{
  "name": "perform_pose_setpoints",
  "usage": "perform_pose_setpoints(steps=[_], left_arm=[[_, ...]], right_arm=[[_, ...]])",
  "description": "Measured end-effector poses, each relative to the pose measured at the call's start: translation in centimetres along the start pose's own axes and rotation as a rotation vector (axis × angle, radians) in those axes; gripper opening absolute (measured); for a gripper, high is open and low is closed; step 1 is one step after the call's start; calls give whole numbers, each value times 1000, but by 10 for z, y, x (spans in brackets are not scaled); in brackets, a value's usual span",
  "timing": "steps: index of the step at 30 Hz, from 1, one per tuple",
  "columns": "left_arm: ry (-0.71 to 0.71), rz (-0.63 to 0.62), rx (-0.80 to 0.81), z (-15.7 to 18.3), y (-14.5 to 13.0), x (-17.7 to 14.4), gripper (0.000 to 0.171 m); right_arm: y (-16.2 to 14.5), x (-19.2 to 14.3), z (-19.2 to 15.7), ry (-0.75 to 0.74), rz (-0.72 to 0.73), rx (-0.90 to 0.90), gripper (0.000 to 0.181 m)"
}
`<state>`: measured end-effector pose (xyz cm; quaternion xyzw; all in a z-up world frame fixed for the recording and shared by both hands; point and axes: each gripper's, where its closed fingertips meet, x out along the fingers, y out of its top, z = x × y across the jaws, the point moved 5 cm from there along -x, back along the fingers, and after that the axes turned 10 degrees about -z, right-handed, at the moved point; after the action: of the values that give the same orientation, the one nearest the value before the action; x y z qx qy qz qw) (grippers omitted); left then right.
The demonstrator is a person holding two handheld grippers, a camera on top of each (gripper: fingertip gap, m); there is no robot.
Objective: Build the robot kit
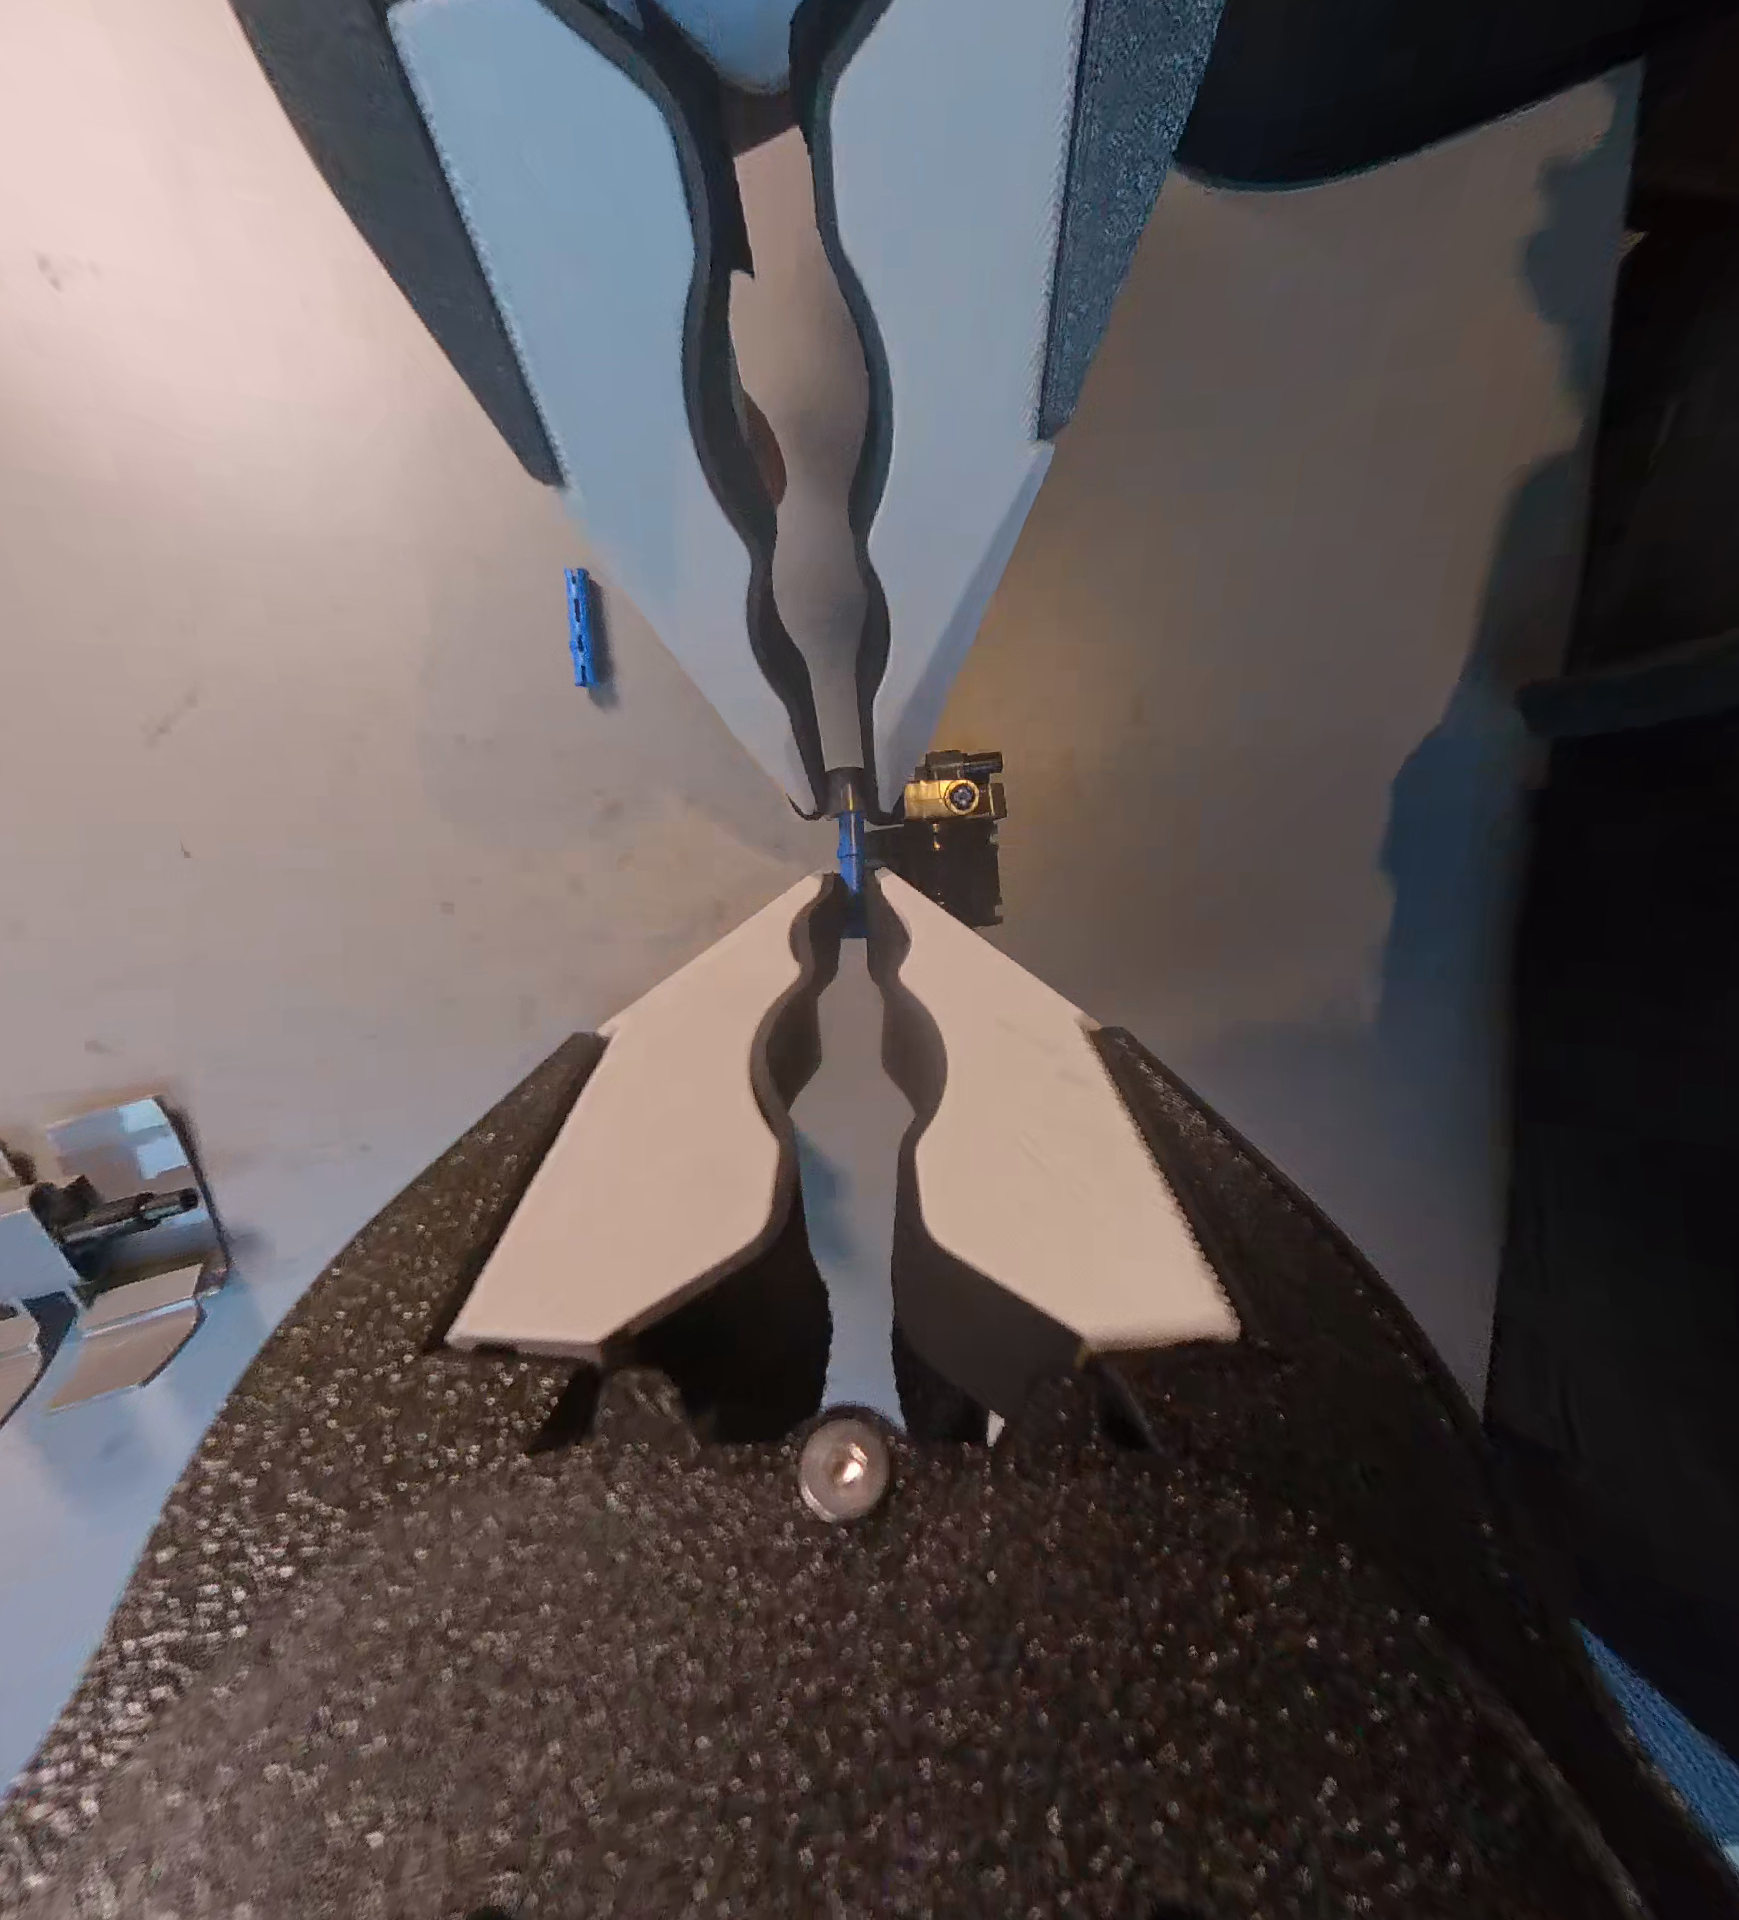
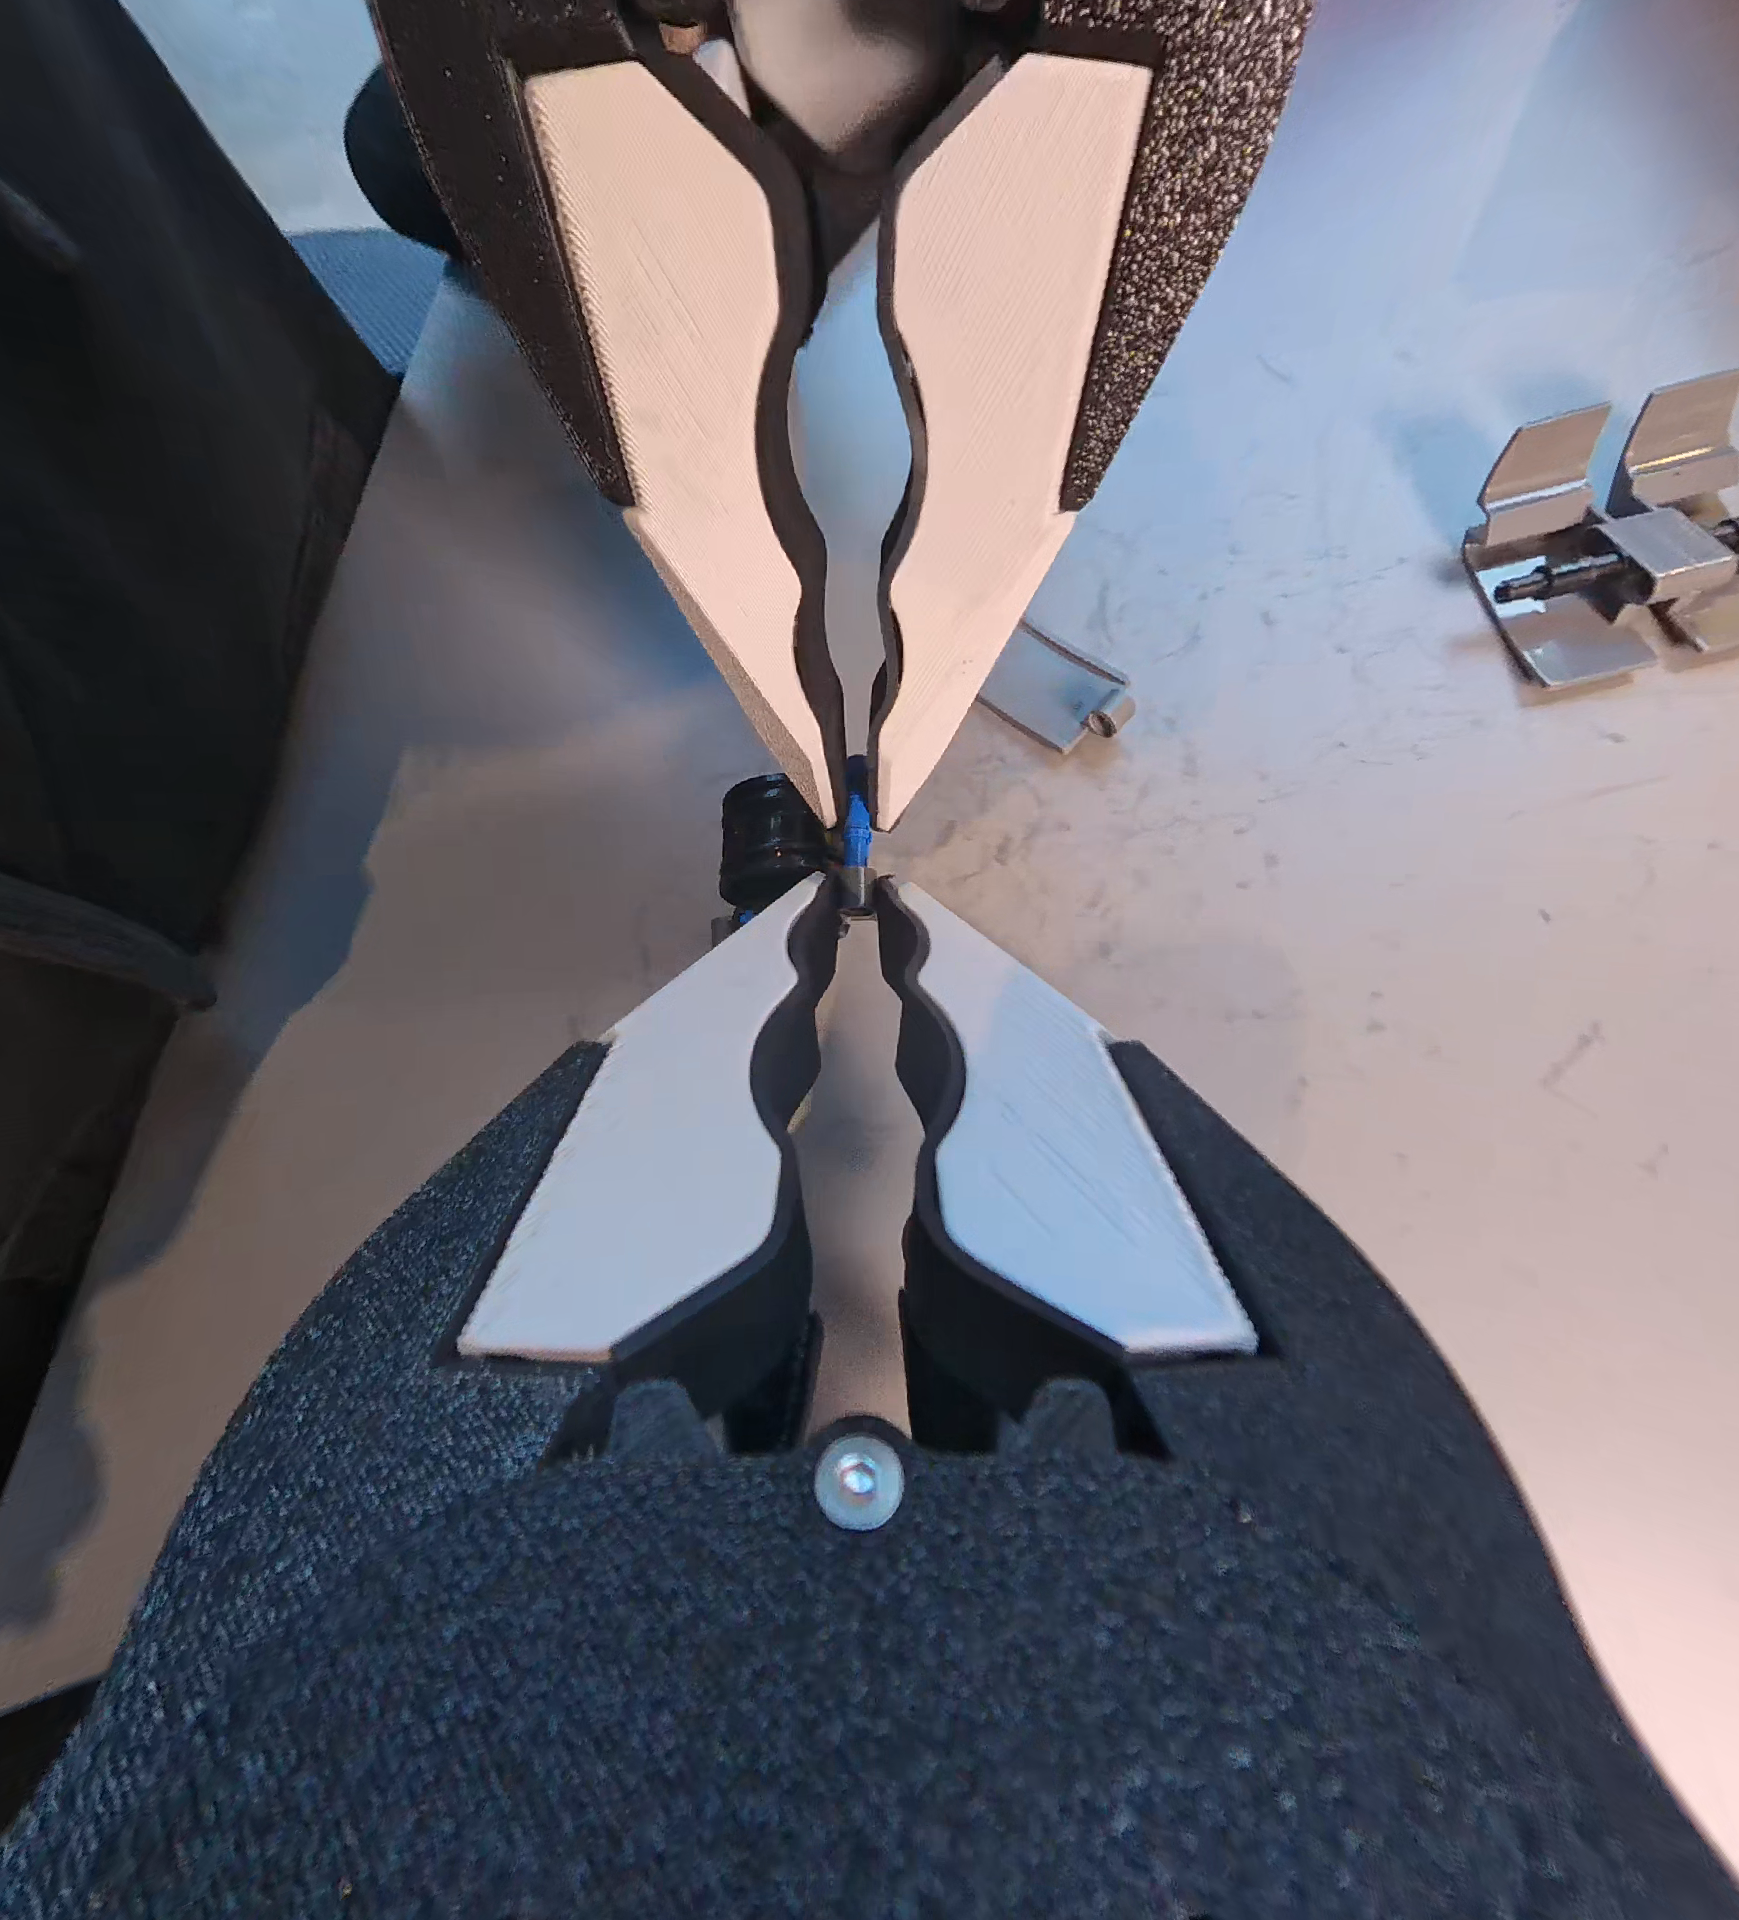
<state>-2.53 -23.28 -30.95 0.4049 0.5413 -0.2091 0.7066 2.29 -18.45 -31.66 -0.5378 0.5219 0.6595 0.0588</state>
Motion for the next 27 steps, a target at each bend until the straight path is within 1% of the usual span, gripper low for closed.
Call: perform_pose_setpoints(steps=[1,4,7,16,20,24,27], left_arm=[[-21,1,4,1,-1,1,2],[-21,-14,17,1,-1,3,2],[-27,-23,-8,-2,1,4,2],[-150,88,-133,-4,1,5,2],[-28,6,24,-1,3,6,1],[-43,-27,116,2,2,5,1],[-61,-17,101,-1,2,4,1]], right_arm=[[0,0,-2,11,13,19,6],[-4,2,-2,31,46,73,6],[-6,2,-1,32,64,88,6],[-10,-1,-3,9,109,104,6],[-11,1,-3,24,104,103,6],[-8,2,-6,39,102,97,6],[-8,3,-5,27,101,103,6]])
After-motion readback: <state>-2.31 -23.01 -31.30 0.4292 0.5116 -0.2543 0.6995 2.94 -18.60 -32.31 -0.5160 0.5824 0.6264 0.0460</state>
